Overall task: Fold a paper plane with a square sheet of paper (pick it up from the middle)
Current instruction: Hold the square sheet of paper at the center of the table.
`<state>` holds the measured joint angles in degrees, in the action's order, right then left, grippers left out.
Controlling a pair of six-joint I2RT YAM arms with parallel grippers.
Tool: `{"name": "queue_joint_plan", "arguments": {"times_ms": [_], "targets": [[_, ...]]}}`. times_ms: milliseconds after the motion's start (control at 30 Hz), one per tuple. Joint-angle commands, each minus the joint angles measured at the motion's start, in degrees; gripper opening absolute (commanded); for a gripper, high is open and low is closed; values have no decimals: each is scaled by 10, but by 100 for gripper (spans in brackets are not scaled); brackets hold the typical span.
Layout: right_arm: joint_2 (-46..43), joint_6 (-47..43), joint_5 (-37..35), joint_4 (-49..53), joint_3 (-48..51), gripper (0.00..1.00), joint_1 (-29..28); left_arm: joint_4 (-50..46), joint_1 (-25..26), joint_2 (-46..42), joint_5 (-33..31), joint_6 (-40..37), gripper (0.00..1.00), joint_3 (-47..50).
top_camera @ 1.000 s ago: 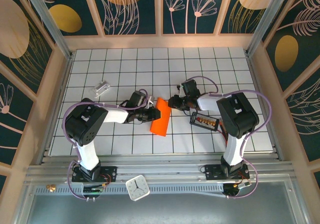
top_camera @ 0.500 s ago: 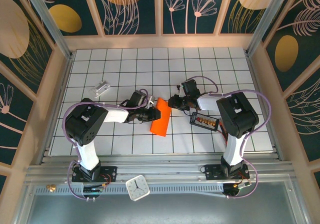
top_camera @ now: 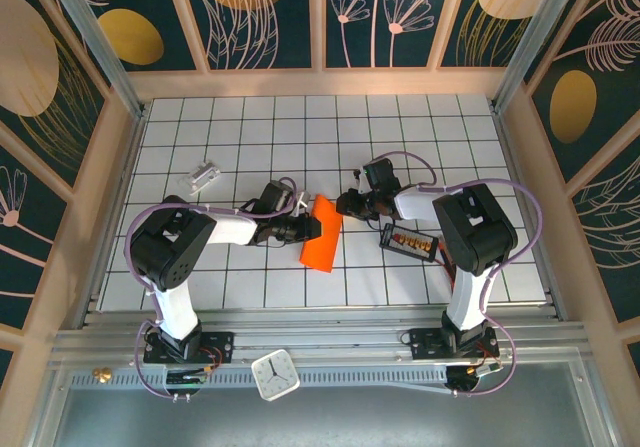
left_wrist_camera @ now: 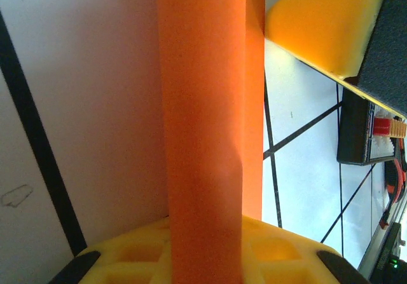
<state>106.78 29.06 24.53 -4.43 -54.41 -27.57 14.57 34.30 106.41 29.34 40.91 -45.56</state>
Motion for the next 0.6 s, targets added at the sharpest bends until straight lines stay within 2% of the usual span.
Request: {"name": "queue_joint_plan", "arguments": {"times_ms": [0, 567], "targets": [[21, -1, 2, -10, -19, 31, -1, -110, -1, 130, -187, -38, 23, 51], [-28, -15, -14, 21, -13, 32, 9, -108, -1, 131, -192, -34, 22, 54]]}}
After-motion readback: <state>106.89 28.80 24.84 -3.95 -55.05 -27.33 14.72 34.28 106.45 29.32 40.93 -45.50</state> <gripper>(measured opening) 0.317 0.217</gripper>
